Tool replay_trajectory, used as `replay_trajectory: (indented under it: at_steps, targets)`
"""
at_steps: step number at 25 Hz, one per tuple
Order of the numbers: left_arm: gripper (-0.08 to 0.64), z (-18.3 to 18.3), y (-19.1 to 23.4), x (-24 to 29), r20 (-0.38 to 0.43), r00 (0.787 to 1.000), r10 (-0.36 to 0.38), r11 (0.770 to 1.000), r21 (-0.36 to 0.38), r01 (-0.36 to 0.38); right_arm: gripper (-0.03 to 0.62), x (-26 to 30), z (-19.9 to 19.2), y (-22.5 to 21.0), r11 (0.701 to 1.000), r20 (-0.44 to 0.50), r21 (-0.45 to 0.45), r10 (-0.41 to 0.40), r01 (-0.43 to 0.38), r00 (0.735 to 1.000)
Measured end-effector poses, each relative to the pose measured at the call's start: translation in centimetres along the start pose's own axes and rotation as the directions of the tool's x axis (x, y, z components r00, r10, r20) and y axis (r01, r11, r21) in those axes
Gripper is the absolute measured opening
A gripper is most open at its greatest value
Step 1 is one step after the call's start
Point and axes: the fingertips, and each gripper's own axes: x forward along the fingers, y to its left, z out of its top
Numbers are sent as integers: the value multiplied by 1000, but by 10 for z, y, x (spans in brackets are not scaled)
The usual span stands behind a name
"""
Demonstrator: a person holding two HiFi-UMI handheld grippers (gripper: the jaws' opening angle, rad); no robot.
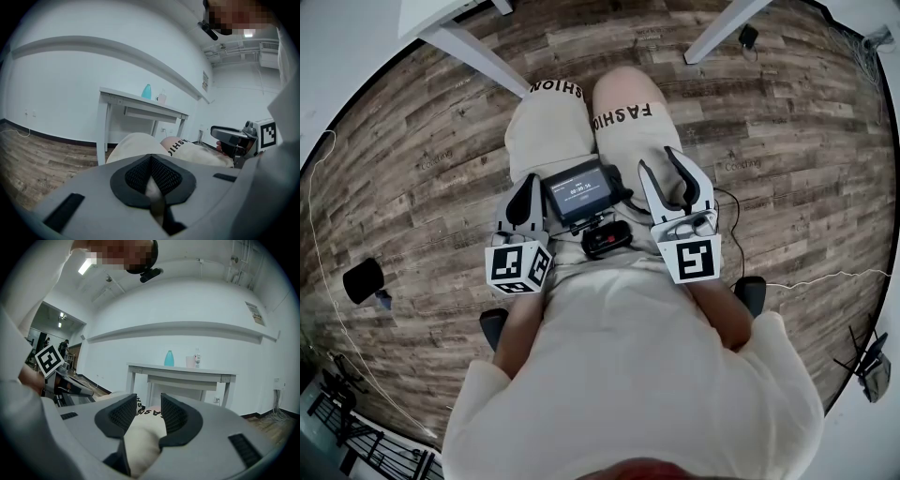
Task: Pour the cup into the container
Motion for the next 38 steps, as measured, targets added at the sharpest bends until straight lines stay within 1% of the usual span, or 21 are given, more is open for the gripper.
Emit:
replay_trajectory:
  at_steps: [14, 21, 38]
  targets:
    - [11, 0, 0, -1, 0, 1000, -1, 1000, -2, 1, 166, 0, 1, 1, 1000, 1, -2, -1, 1, 1000]
    - [9, 1, -1, -1, -1, 1000, -1, 1000, -3, 1, 166, 0, 0, 3, 1000, -8, -19, 4, -5, 1000]
    - [11, 0, 0, -1, -1, 1000, -2, 1000, -4, 2, 166, 0, 0, 2, 1000, -4, -12, 2, -2, 1000]
